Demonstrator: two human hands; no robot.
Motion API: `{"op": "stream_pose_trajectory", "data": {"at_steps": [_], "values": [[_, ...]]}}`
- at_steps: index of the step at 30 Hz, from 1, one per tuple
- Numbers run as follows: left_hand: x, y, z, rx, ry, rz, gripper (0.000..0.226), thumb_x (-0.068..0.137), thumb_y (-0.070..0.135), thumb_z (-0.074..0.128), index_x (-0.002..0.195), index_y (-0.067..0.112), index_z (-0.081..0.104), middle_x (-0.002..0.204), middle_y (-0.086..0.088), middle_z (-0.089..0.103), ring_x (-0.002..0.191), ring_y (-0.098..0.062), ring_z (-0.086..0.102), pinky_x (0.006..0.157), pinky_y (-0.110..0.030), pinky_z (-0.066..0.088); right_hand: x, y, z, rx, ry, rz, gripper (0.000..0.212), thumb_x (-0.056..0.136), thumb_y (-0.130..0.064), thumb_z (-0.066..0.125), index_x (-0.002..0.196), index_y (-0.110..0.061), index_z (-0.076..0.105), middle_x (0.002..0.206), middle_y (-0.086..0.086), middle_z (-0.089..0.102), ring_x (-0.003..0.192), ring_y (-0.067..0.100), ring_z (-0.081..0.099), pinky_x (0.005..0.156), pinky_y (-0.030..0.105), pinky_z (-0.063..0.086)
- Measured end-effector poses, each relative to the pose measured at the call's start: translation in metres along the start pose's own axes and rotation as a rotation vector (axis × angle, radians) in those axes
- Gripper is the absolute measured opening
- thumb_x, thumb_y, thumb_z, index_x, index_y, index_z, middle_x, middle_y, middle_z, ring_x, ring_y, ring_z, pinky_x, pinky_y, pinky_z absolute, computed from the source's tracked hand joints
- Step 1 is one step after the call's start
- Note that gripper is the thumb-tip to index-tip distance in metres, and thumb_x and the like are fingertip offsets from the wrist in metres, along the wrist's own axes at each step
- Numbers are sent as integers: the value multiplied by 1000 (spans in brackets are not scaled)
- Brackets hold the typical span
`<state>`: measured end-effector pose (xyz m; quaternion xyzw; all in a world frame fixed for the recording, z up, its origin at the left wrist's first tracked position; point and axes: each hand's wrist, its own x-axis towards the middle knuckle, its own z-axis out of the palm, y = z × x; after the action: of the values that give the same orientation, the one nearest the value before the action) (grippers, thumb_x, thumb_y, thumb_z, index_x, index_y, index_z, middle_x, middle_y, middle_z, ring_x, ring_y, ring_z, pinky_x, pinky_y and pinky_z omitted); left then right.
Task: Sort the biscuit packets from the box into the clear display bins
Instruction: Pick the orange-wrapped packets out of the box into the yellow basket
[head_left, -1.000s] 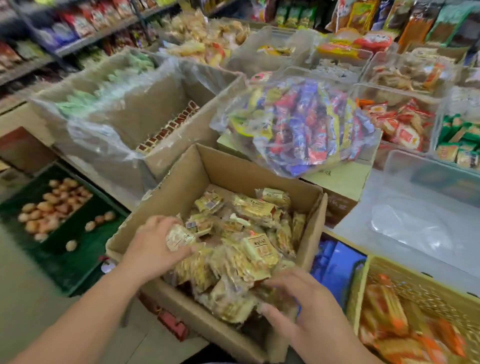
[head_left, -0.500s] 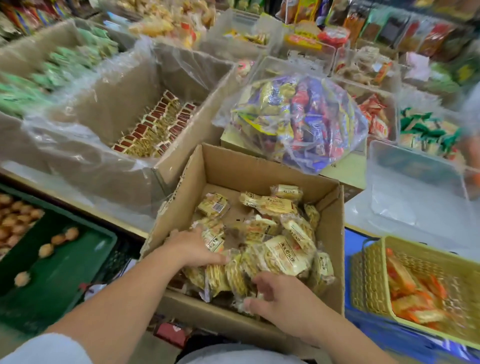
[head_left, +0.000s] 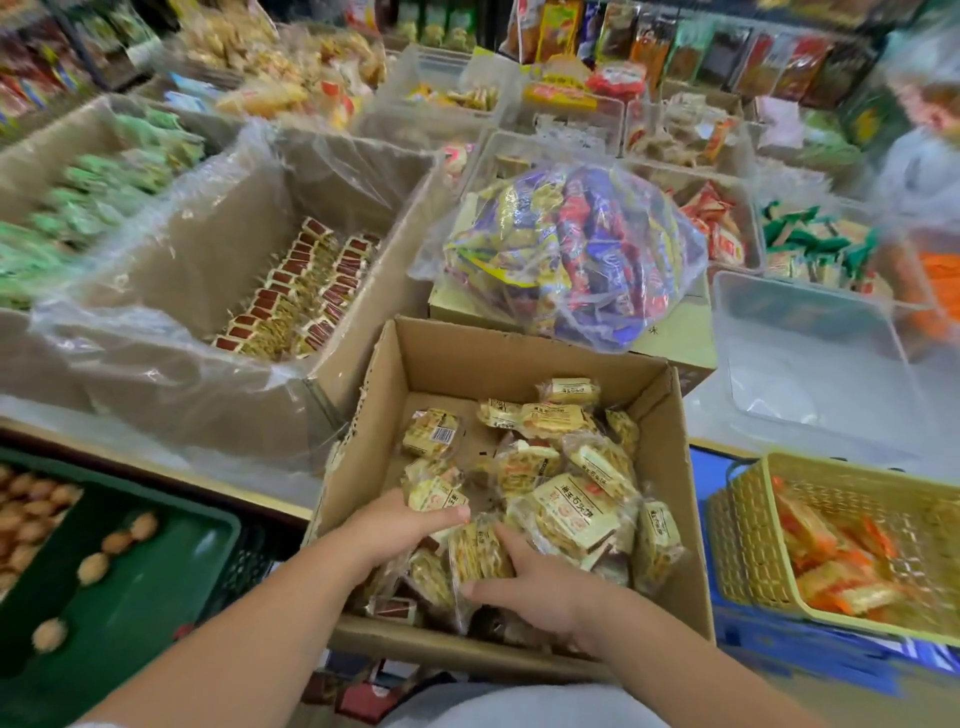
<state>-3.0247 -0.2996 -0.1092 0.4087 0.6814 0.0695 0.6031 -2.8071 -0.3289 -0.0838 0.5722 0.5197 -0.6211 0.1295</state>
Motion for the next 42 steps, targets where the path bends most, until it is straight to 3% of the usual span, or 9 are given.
{"op": "stream_pose_trajectory", "data": {"at_steps": [6,9,15,22,26,30,32,36,42], "values": [[-3,-1,3,-175,-47,-73,134,50,81,85,161,29,29,161,-1,42,144,-28,43,119,-54,35,14,-4,17,359,33,-10,118,71,-62,80,154,-58,-5,170,0,11,151,28,26,111,39,32],[-10,8,2,-290,-79,-98,134,48,90,78,160,35,30,165,-2,35,148,-30,36,118,-59,28,18,-15,24,500,78,-3,118,69,-54,87,152,-61,5,168,3,18,142,33,37,107,49,47],[-19,48,-13,-259,-12,116,81,63,83,71,131,40,62,144,4,58,125,-22,52,101,-47,41,16,-55,0,848,134,-165,89,71,-43,90,135,-69,35,157,5,33,105,23,46,76,49,63],[-14,86,-41,-221,159,297,88,75,77,63,152,39,42,155,3,48,126,-17,51,98,-40,43,3,-99,-48,789,245,-286,101,82,-46,82,153,-60,11,165,-2,24,121,24,42,84,48,62],[-11,68,-32,32,353,376,71,93,58,58,157,37,33,165,4,32,147,-20,37,110,-41,37,-1,-92,-59,551,395,-267,93,85,-52,76,156,-50,17,157,4,40,123,27,58,85,41,62],[-15,28,-16,320,554,366,7,96,32,62,96,25,62,102,4,61,89,-18,61,75,-35,49,-4,-64,-47,-130,650,-428,48,91,-50,67,133,-28,58,116,-13,64,98,1,63,80,23,58],[-13,9,-8,486,364,211,19,98,29,59,82,23,63,84,3,65,75,-16,63,64,-33,51,0,-44,-36,-532,604,-469,46,91,-52,64,132,-32,59,126,-12,62,117,9,58,100,37,53],[-1,-5,4,796,-8,-12,24,103,22,48,104,10,70,102,-7,70,95,-24,69,77,-33,55,11,-13,-25,-1045,426,-289,63,90,-54,64,146,-34,44,161,0,31,151,29,20,122,60,17],[22,-8,10,327,-97,-155,55,98,47,61,140,12,56,133,-8,63,116,-23,61,104,-38,48,0,13,-26,-973,456,-387,44,89,-58,59,130,-41,53,149,-11,41,144,19,29,121,52,21]]}}
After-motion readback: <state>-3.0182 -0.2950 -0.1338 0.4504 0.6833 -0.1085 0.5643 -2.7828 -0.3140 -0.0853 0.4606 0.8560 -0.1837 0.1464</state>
